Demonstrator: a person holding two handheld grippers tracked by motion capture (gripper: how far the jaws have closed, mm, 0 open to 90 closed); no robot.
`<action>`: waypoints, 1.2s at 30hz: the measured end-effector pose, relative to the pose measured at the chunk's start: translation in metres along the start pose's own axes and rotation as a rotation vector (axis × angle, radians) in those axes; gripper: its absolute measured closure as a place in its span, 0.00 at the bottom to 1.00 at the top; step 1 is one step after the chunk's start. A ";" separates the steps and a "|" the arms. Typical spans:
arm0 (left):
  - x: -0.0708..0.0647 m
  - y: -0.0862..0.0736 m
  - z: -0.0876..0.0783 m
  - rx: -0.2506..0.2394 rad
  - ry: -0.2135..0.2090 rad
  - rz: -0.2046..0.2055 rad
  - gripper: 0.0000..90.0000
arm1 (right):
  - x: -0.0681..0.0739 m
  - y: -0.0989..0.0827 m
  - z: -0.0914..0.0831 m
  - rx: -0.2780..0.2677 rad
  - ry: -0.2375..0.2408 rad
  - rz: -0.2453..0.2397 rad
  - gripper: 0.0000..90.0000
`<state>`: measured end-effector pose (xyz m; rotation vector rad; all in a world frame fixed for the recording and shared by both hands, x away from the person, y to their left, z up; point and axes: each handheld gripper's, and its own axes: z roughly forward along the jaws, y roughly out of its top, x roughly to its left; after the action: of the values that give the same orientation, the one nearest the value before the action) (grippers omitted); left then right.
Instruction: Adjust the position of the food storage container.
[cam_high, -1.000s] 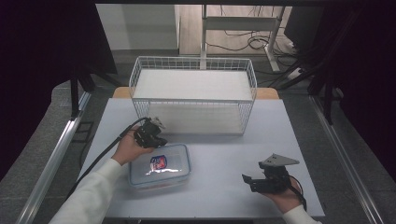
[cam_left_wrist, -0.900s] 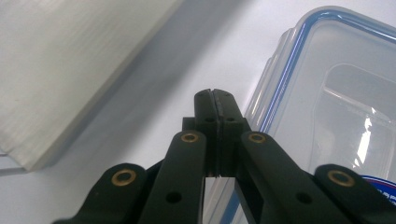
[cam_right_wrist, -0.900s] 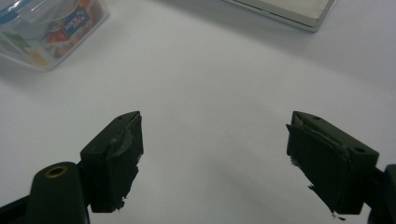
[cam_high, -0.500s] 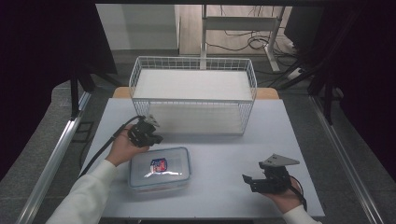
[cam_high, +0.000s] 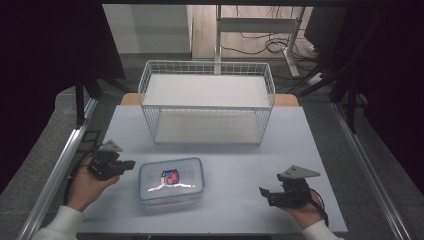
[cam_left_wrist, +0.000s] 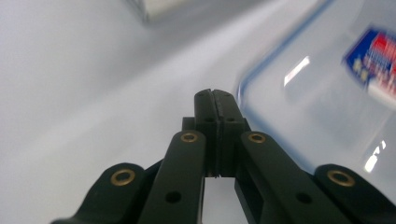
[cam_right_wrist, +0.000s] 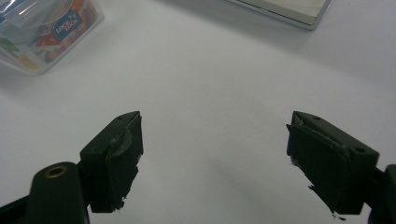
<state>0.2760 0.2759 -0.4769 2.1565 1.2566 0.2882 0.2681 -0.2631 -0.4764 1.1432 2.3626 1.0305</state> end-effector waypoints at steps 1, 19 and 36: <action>0.000 0.000 0.000 0.000 0.000 0.000 1.00 | 0.000 0.000 0.000 0.000 0.000 0.000 0.21; -0.018 -0.020 0.030 0.142 -0.061 -0.022 1.00 | 0.001 -0.001 0.000 0.000 -0.006 -0.002 0.21; -0.028 0.002 0.047 0.144 -0.108 -0.017 1.00 | 0.001 0.000 0.001 0.005 0.000 0.001 0.21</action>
<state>0.2850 0.2322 -0.5096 2.2490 1.2677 0.0745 0.2679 -0.2618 -0.4769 1.1459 2.3663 1.0262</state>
